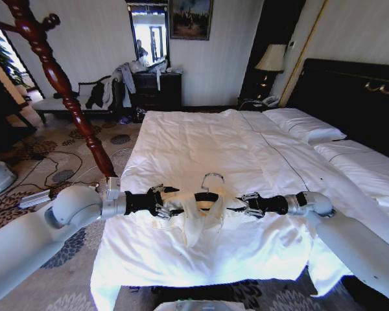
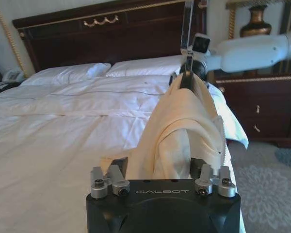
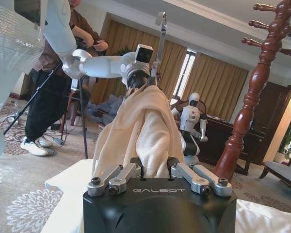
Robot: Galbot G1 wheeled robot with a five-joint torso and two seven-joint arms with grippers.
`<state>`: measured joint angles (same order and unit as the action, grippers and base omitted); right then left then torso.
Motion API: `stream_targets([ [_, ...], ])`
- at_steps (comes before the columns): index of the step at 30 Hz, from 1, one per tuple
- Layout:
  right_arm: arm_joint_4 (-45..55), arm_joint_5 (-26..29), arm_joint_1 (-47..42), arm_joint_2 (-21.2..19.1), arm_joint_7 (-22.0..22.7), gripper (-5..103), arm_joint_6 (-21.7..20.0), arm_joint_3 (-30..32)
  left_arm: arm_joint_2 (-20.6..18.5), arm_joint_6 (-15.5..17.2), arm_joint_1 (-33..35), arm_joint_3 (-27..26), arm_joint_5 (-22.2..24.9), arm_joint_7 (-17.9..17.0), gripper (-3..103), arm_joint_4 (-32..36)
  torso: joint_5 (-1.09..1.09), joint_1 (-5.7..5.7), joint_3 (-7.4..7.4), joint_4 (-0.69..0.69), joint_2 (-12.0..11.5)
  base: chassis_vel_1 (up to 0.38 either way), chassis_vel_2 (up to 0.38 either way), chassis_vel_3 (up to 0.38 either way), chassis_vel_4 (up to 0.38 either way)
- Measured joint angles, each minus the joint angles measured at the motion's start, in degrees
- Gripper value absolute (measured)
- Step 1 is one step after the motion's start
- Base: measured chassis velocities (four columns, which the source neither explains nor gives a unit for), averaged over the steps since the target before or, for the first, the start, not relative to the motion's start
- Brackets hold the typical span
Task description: Pick up the clothes from the bed and hang them on the clothes hanger.
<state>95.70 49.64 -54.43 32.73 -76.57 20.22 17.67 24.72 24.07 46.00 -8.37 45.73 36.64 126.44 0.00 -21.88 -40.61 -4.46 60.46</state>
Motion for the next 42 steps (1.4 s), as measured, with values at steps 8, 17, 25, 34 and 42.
stream_targets([
  [8, 2.25, 2.62, -1.73, 0.19, 0.39, 20, -0.39, 0.01, 0.01, -3.00, 0.59, -1.02, -3.43, 6.35, 24, -1.29, 0.00, 0.00, 0.00, 0.00, 0.00, 0.000, 0.000, 0.000, 0.000],
  [17, 2.99, 4.85, -2.28, -0.36, 2.91, 19, -0.27, 0.03, 0.38, -3.47, 0.64, -1.45, -4.01, 7.07, 18, -1.80, 0.01, 0.00, 0.00, 0.00, 0.00, 0.000, 0.000, 0.000, 0.000],
  [25, 4.26, 10.24, -2.65, -0.14, 8.47, 50, 0.49, -0.65, 1.43, -3.65, 1.04, -1.78, -4.37, 7.30, 17, -2.13, 0.00, 0.00, 0.00, 0.00, 0.00, 0.000, 0.000, 0.000, 0.000],
  [34, 7.52, 22.20, -2.40, 0.76, 19.62, 84, 1.54, -0.59, 1.90, -4.07, 1.06, -3.05, -4.43, 7.04, 17, -3.11, 0.00, 0.00, 0.00, 0.00, 0.00, 0.000, 0.000, 0.000, 0.000],
  [42, 11.36, 23.97, -1.37, 5.04, 41.23, 100, 3.57, 2.24, 4.40, -2.60, 0.56, -5.60, -1.02, -4.97, 17, -6.70, -0.01, 0.00, 0.00, 0.00, 0.00, 0.000, 0.000, 0.000, 0.000],
])
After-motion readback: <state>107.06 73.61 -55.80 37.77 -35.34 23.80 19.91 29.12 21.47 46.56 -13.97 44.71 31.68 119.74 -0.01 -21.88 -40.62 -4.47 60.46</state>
